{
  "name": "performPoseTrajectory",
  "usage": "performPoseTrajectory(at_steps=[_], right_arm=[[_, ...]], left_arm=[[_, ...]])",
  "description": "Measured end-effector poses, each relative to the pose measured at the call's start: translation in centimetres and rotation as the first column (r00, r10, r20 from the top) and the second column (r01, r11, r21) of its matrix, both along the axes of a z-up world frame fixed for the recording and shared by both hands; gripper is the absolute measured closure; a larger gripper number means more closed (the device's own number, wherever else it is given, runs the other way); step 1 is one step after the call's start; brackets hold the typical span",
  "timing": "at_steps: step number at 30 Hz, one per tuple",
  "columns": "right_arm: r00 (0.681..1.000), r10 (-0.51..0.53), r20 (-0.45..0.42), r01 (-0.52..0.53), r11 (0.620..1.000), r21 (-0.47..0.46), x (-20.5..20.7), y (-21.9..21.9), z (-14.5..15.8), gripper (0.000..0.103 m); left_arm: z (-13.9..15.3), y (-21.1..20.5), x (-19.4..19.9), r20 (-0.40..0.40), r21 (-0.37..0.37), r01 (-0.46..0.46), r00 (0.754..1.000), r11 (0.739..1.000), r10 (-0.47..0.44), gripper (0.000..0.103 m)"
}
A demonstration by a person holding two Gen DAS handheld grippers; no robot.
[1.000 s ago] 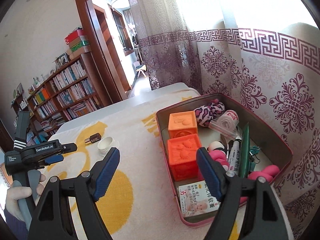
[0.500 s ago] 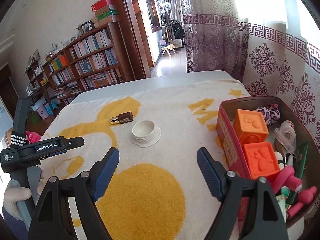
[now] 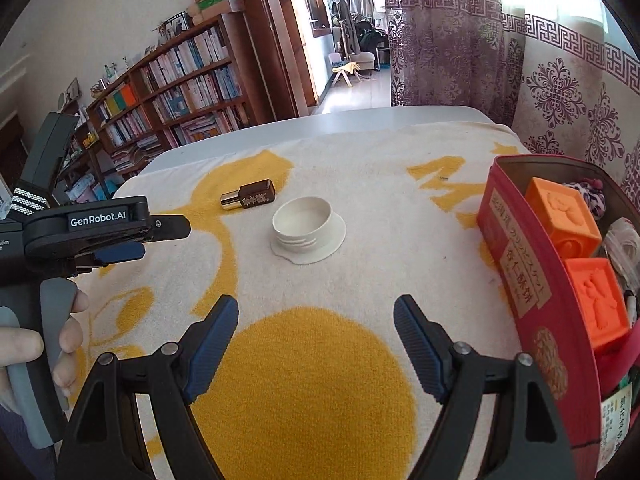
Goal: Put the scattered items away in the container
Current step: 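Withdraw both grippers from the tin back over the table, then reach the left gripper to the black-and-gold tube and grasp it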
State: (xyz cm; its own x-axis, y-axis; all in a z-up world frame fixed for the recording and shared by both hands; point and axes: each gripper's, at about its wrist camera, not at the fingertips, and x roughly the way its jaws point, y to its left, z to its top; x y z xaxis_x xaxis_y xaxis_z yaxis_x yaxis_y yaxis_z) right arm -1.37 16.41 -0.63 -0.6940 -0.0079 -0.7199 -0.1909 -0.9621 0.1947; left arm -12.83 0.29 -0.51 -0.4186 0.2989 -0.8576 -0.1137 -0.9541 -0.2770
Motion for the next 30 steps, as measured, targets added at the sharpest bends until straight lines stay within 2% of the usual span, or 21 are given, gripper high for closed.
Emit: performPoseTrajectory(at_steps=[4,9,16,30], right_arm=[[1.0,-0.017,-0.01,0.017,1.0,-0.015,0.3,0.9,0.2,0.02],[0.998,-0.049,-0.03,0.048,0.997,-0.053,0.7,2.2,0.8,0.02],[0.996,-0.07,-0.058,0.065,0.995,-0.081,1.1,2.9,1.5,0.02],[0.996,-0.072,-0.06,0.068,0.996,-0.063,1.1,2.6,1.4,0.02]], left_arm=[[-1.0,2.7,-1.7,0.03,0.004,-0.019,0.999,1.0,0.019,0.022],[-1.4,5.1,-3.8,0.011,-0.055,-0.047,0.999,0.997,0.047,0.022],[-1.6,6.8,-6.3,0.018,-0.1,-0.061,0.998,0.993,0.063,0.022],[-1.8,7.4,-7.6,0.011,-0.15,-0.123,0.992,0.981,0.126,0.022]])
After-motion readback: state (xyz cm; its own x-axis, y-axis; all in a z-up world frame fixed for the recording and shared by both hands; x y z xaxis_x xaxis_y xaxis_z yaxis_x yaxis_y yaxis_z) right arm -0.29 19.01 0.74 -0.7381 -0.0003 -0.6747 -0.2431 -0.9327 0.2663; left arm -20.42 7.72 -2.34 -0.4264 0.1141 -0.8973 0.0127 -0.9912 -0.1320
